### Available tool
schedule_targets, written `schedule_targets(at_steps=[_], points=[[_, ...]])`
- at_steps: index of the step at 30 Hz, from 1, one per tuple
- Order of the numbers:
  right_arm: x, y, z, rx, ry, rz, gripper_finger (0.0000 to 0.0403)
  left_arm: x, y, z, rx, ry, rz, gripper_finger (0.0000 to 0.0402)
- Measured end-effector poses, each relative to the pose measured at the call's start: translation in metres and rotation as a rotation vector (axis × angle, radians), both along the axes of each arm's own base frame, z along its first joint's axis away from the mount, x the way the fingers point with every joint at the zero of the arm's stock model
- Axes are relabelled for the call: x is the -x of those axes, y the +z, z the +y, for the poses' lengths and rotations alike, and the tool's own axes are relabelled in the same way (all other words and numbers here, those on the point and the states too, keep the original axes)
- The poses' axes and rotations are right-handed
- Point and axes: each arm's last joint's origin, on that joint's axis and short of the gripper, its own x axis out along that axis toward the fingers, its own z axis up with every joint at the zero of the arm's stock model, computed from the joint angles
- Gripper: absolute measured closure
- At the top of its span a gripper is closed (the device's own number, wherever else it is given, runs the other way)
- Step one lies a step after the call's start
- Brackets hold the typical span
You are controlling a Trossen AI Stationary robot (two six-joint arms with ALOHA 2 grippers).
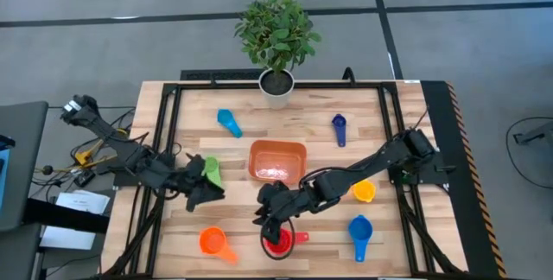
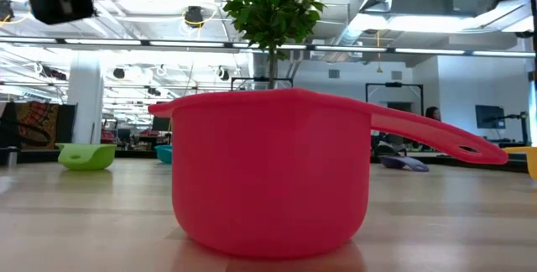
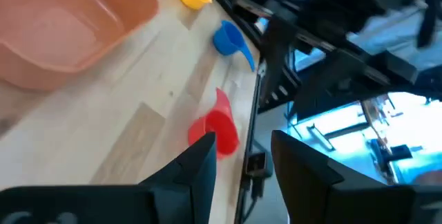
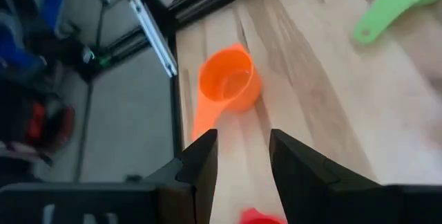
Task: Nest measuring cups in basket
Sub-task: Stack the red measuring cup on top of the orange measuring cup
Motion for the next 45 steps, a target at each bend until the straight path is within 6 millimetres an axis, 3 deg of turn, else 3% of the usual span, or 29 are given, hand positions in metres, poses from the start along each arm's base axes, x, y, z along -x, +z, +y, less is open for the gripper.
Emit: schedule_targets(at_steps=[6,10,16,19,25,33,39,45], points=[[-0.02,-0.019,0.007,-0.134,-0.086,-0.037,0.025,0.016,0.009,-0.002,-0.159,-0.06,0.181,0.0274],[-0.035,-0.029,0.018,-0.12,-0.075,-0.021,0.0253,0.023,0.012,0.001,-0.269,-0.125,0.272,0.0274],[-0.065,-0.036,0.029,-0.096,-0.072,0.012,0.0249,0.026,0.009,-0.002,-0.263,-0.272,0.328,0.0274],[-0.07,-0.038,0.032,-0.028,-0.06,0.108,0.0249,0.031,0.008,-0.007,-0.271,-0.323,0.335,0.0274],[-0.052,-0.033,0.041,0.128,0.002,0.349,0.0256,0.041,0.005,-0.013,-0.379,-0.384,0.337,0.0274],[-0.044,-0.034,0.059,0.222,0.097,0.32,0.0247,0.042,-0.001,-0.012,-0.408,-0.353,0.351,0.0274],[-0.03,-0.046,0.053,0.292,0.128,0.497,0.0243,0.044,-0.022,-0.023,-0.36,-0.336,0.395,0.0274],[-0.018,-0.049,0.061,0.308,0.217,0.576,0.0245,0.041,-0.036,-0.04,-0.376,-0.314,0.419,0.0274]])
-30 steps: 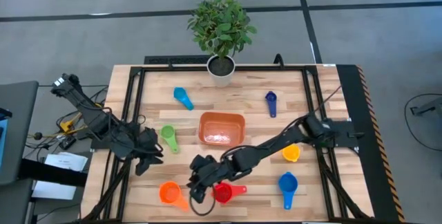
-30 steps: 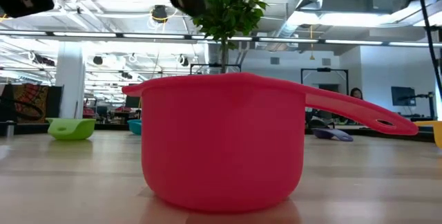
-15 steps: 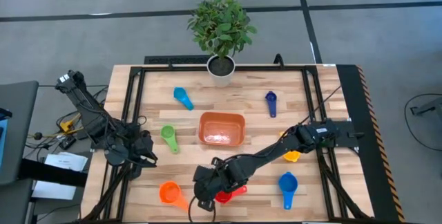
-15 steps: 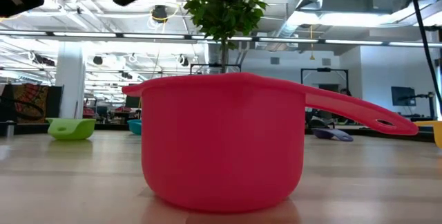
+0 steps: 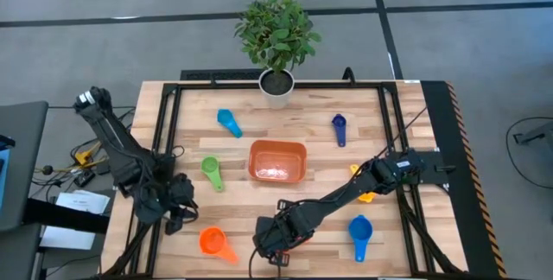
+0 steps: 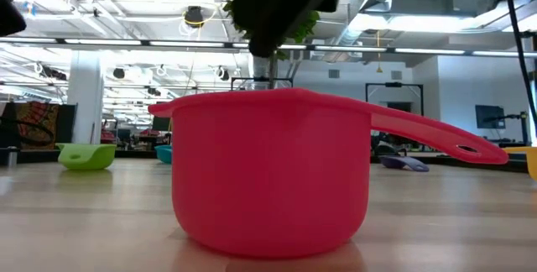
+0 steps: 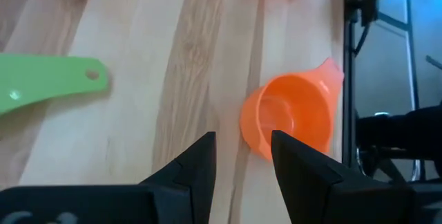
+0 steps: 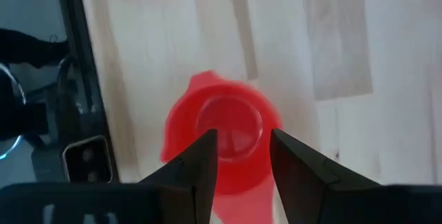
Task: Nest measuring cups in basket
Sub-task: Stack the red measuring cup on top of the orange measuring cup
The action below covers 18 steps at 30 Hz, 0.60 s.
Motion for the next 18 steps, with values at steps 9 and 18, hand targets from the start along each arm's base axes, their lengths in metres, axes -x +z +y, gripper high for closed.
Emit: schedule_targets(at_steps=[9,18], points=[[-0.001,0.0,0.0,-0.007,-0.028,-0.006,0.0242,-0.005,-0.018,-0.015,0.016,0.027,0.128,0.0274],[-0.006,0.0,-0.009,-0.029,-0.096,-0.003,0.0243,-0.009,-0.023,-0.022,0.026,0.019,0.138,0.0274]])
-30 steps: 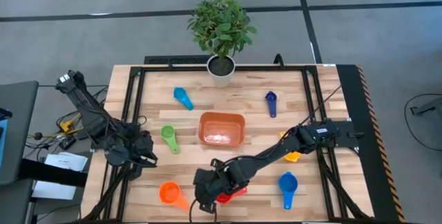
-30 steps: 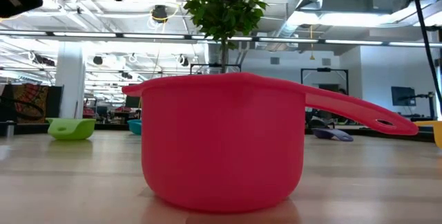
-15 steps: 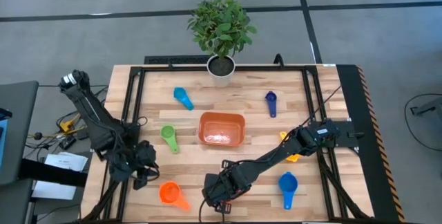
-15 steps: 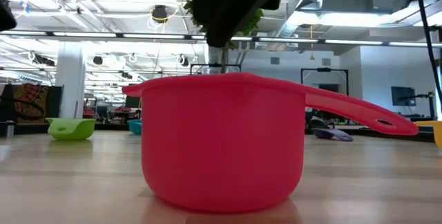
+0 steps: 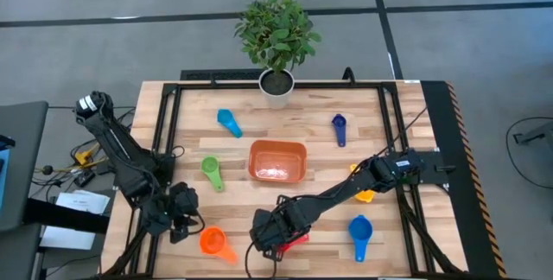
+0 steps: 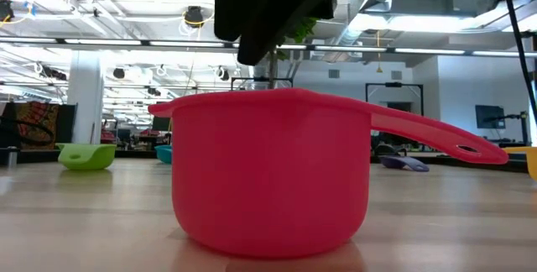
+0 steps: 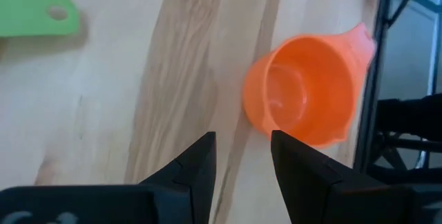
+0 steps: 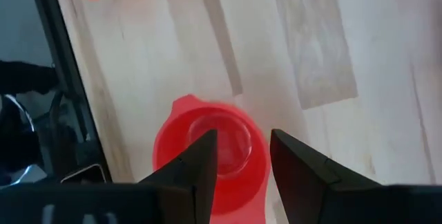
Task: Nest measuring cups in basket
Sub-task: Stack the red measuring cup on top of the orange measuring cup
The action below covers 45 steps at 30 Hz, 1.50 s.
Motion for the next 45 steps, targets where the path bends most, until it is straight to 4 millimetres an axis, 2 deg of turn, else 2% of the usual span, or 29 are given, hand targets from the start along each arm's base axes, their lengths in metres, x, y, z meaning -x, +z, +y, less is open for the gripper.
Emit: schedule_targets(at_steps=[8,16,27,35,45], points=[[0.006,-0.015,0.008,-0.016,0.002,0.043,0.0239,0.0,0.001,0.0,-0.007,-0.01,-0.015,0.0274],[0.009,-0.032,0.007,0.001,-0.013,0.08,0.0238,0.0,0.001,0.0,-0.013,-0.016,-0.017,0.0274],[0.005,-0.032,-0.001,0.025,-0.039,0.067,0.0252,0.0,0.001,0.0,-0.006,-0.011,-0.014,0.0274],[0.007,-0.02,-0.003,0.019,-0.044,0.045,0.0255,0.0,0.001,0.0,-0.005,-0.013,-0.012,0.0274],[0.003,-0.026,-0.01,0.051,-0.044,0.042,0.0203,0.0,0.001,0.0,-0.01,-0.018,-0.014,0.0274]])
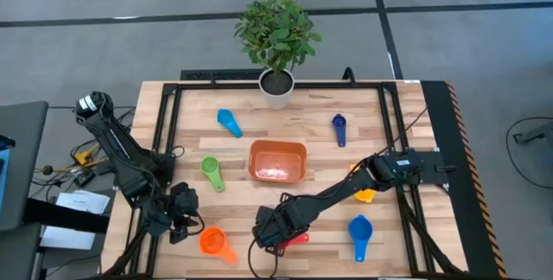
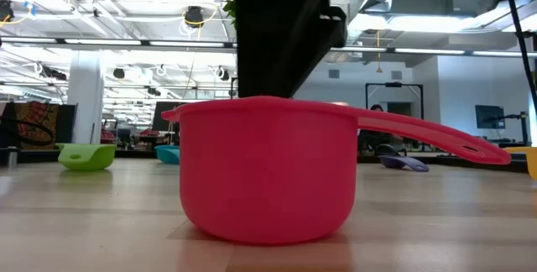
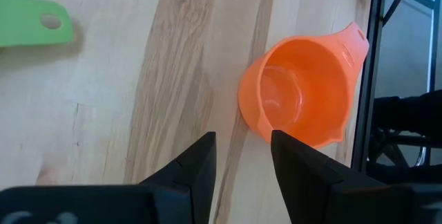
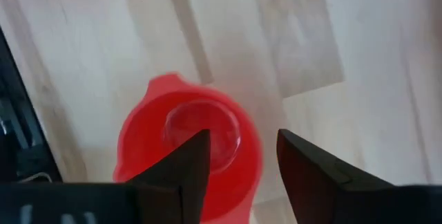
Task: Nest measuring cups in basket
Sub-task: Stack the red measuring cup on top of the orange measuring cup
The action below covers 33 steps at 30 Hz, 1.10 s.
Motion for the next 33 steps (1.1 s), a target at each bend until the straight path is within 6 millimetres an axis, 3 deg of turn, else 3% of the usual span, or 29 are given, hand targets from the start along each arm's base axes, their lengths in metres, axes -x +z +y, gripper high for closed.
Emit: schedule_targets(at_steps=[5,11,22,28,33], points=[[0.0,-0.001,-0.006,0.034,-0.013,0.014,0.0193,0.0,0.0,0.0,-0.001,0.002,-0.002,0.0274],[-0.002,-0.01,-0.01,0.018,0.001,0.026,0.0213,0.0,0.0,0.0,-0.001,0.006,-0.002,0.0274],[-0.004,-0.01,-0.011,0.007,-0.002,0.02,0.0279,0.0,0.0,0.0,0.002,0.009,-0.002,0.0274],[-0.011,-0.03,-0.008,-0.027,0.001,0.032,0.0315,0.0,0.0,0.0,0.003,0.009,0.0,0.0274],[-0.013,-0.034,-0.004,-0.074,-0.06,0.019,0.035,0.001,0.0,0.0,0.026,0.011,0.027,0.0274]])
